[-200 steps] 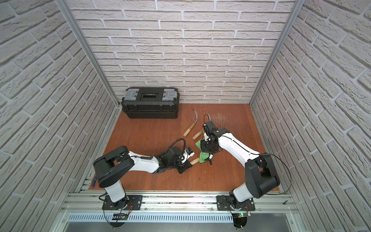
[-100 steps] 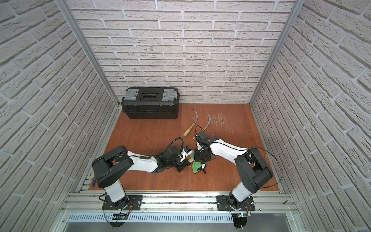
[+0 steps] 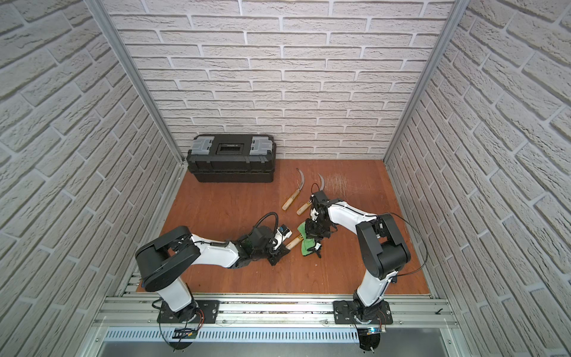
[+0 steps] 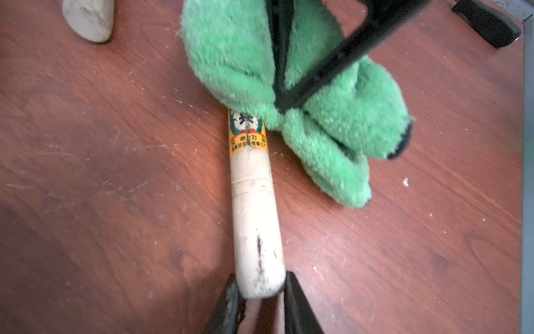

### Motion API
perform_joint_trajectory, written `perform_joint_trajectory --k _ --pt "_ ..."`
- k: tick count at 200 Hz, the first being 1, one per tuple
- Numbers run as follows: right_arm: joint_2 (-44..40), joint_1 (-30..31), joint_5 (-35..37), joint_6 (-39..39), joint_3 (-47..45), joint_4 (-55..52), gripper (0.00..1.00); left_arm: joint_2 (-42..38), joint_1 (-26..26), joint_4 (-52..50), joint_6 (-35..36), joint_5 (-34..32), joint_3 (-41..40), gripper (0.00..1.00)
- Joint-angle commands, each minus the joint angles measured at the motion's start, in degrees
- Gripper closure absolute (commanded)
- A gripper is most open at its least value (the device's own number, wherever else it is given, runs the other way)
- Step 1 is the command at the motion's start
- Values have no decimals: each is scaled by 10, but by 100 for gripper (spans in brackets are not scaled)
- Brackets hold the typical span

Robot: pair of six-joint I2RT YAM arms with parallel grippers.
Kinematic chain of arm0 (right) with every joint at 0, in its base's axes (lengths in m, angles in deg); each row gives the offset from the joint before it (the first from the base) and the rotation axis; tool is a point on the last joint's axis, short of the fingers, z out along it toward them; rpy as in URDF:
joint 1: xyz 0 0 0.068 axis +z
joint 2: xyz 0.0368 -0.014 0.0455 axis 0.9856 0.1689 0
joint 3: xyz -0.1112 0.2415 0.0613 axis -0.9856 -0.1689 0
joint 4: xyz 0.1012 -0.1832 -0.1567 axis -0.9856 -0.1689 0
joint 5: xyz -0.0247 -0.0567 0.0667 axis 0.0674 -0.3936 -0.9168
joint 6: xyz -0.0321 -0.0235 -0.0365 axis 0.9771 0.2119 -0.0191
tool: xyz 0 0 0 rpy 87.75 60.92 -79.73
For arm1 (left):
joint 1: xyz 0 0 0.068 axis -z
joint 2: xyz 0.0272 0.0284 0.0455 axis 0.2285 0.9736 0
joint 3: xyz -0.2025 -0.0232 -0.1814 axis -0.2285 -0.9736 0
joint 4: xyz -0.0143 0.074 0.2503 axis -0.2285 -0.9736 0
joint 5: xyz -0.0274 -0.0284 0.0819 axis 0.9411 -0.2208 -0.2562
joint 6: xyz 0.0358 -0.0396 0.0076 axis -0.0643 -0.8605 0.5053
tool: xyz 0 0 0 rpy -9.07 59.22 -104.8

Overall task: Wipe small sickles with rags
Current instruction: Wipe the small sickle at the center of the board.

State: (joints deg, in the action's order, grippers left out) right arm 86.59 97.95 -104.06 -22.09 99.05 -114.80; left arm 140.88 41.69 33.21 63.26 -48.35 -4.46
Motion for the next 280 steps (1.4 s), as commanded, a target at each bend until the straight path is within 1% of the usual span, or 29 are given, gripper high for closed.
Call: perform_joint_trajectory --k 1,33,42,51,60,70,93,120,164,194,224,256,280 --pt "32 -16 84 21 6 36 97 -16 9 -33 17 68 -12 100" --pt "1 -17 69 23 2 32 97 -25 8 -57 15 68 -17 100" --pt "-16 -18 69 25 -2 28 97 -28 9 -64 11 67 -18 88" --pt "-34 -21 70 28 -8 21 97 -31 9 -72 6 67 -18 80" --pt "-53 -24 70 31 -14 14 97 -33 8 -81 2 63 -17 72" --pt "-77 -29 71 35 -18 6 97 -34 8 -92 -2 60 -13 69" --pt "-124 -38 72 47 -24 -14 97 -31 8 -111 -4 51 3 66" --pt "-172 -49 80 55 -35 -20 97 -28 8 -145 -5 39 40 64" --pt "-205 -81 68 78 -38 -39 97 -20 1 -226 22 15 126 61" --pt "-218 -97 63 91 -39 -45 97 25 -8 -272 44 20 200 61" --pt "-231 -107 60 101 -38 -53 97 78 -17 -293 54 29 257 61" --pt "-237 -113 68 111 -26 -66 97 121 -21 -318 58 30 305 61" --pt "-230 -116 76 114 -10 -69 97 142 -20 -332 58 34 324 61"
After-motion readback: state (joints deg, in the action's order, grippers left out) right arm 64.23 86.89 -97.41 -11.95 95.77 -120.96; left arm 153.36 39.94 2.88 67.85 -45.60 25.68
